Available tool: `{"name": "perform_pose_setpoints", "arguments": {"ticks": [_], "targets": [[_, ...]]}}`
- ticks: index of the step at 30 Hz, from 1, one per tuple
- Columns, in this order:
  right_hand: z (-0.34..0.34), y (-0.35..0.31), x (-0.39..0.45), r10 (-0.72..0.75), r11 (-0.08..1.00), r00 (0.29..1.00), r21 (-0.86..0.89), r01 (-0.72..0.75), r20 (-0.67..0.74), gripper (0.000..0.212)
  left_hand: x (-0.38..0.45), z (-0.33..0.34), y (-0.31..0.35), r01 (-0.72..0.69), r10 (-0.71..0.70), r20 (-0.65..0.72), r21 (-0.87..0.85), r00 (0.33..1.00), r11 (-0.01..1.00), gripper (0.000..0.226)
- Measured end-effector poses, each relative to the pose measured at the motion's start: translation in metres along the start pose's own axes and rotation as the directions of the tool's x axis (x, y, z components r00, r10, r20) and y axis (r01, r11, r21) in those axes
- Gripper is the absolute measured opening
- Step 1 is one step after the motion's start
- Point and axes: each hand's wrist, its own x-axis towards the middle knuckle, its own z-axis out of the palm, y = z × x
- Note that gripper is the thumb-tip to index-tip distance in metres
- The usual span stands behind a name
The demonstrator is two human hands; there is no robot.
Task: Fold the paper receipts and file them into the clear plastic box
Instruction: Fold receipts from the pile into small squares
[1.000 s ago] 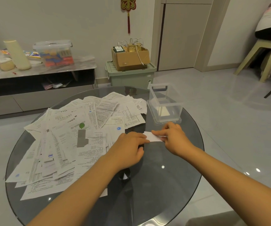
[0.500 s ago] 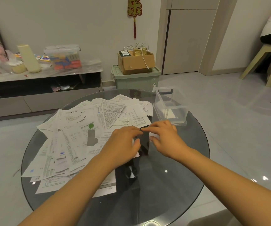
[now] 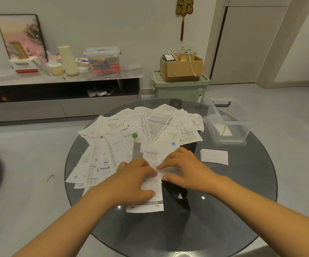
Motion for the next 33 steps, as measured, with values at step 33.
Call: {"name": "perform_pose_setpoints", "arguments": {"ticks": [33], "targets": [[0.019,-0.023,-0.011,0.115,0.931,0.993,0.347,-0.118,0.028,0.005,-0.02,-0.007,-0.024,-0.088,0.133,0.139,-0.291,0.981,0.953,0.048]]}}
